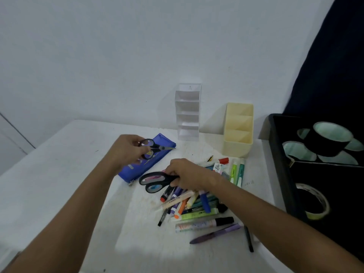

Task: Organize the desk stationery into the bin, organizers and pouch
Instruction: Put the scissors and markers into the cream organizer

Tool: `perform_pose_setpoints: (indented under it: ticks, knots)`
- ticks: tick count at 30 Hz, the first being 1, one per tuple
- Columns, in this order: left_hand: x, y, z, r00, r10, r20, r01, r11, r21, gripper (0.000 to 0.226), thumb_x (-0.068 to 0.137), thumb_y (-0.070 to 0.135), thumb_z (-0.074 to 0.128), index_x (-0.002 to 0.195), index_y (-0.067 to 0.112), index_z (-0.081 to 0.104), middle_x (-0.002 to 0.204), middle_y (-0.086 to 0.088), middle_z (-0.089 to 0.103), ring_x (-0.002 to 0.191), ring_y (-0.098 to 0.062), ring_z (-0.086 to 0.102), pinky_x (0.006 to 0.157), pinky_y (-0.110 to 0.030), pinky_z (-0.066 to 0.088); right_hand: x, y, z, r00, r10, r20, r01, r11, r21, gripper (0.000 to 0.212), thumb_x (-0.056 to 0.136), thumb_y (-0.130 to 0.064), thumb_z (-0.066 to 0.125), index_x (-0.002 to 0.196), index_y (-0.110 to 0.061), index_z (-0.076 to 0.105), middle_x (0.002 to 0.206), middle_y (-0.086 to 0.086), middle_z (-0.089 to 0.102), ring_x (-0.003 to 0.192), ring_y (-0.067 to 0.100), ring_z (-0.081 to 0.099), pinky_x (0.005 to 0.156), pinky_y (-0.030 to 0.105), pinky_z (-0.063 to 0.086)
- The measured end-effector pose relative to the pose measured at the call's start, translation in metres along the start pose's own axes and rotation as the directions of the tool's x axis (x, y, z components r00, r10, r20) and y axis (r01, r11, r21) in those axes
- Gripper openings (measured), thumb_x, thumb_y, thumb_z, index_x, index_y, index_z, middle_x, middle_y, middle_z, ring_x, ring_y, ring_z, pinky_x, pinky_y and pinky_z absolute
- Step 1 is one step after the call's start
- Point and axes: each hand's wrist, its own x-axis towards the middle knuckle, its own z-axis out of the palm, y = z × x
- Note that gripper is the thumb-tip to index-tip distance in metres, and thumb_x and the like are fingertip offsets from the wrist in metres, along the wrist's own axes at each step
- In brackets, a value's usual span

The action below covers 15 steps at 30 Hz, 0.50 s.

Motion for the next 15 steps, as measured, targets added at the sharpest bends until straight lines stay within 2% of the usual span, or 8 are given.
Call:
perform_pose_setpoints:
  ticks: [2,5,8,10,12,15]
  knots:
    - [0.004,0.02,-0.008,0.998,0.064,-0.022,-0.064,0.998,0.022,0.006,0.084,0.013,0.068,0.089,0.009,0.07,0.071,-0.008,0.066,0.057,-0.016,0.06,0.052,-0.025,0.054,-0.005,0.0,-0.014,0.997,0.025,-0.079,-0.017,0.995,0.098,0.02,0.084,-0.012,0.069,0.102,-0.004,0.067,0.087,-0.003,0.052,0.086,0.015,0.05,0.074,0.022,0.038]
    - [0.012,0.056,-0.018,0.986,0.167,-0.022,-0.165,0.985,0.057,0.007,0.085,0.016,0.067,0.081,0.011,0.07,0.071,-0.007,0.066,0.06,-0.015,0.06,0.05,-0.024,0.051,-0.011,0.004,-0.039,0.977,0.072,-0.203,-0.02,0.969,0.245,0.021,0.081,-0.015,0.073,0.099,-0.006,0.067,0.093,0.002,0.065,0.08,0.013,0.057,0.071,0.02,0.045]
    - [0.025,0.092,-0.019,0.972,0.237,-0.013,-0.235,0.97,0.066,0.014,0.083,0.021,0.067,0.079,0.008,0.071,0.074,-0.009,0.067,0.064,-0.016,0.062,0.054,-0.027,0.05,-0.021,0.012,-0.07,0.941,0.202,-0.27,-0.029,0.846,0.532,0.02,0.079,-0.008,0.074,0.098,-0.005,0.067,0.094,0.012,0.071,0.08,0.02,0.068,0.077,0.03,0.054]
    - [0.033,0.114,-0.011,0.955,0.296,0.003,-0.295,0.952,0.085,0.016,0.083,0.021,0.066,0.08,0.006,0.072,0.077,-0.013,0.067,0.065,-0.016,0.061,0.055,-0.028,0.052,-0.031,0.023,-0.093,0.888,0.314,-0.337,-0.013,0.748,0.663,0.022,0.077,-0.005,0.075,0.097,0.0,0.065,0.094,0.014,0.072,0.083,0.026,0.069,0.076,0.036,0.055]
    - [0.041,0.133,0.001,0.934,0.357,0.017,-0.357,0.928,0.11,0.018,0.082,0.024,0.066,0.081,0.006,0.072,0.081,-0.018,0.069,0.064,-0.018,0.06,0.059,-0.032,0.053,-0.042,0.036,-0.116,0.814,0.405,-0.416,-0.007,0.723,0.691,0.024,0.077,-0.008,0.077,0.097,-0.001,0.067,0.091,0.008,0.074,0.082,0.019,0.068,0.069,0.031,0.055]
    - [0.055,0.16,0.027,0.901,0.432,0.02,-0.432,0.894,0.117,0.024,0.081,0.027,0.066,0.082,0.004,0.07,0.083,-0.021,0.069,0.063,-0.018,0.055,0.062,-0.037,0.053,-0.061,0.06,-0.153,0.659,0.533,-0.53,-0.007,0.71,0.704,0.02,0.075,-0.011,0.079,0.089,-0.005,0.066,0.082,0.0,0.072,0.069,0.009,0.064,0.059,0.026,0.05]
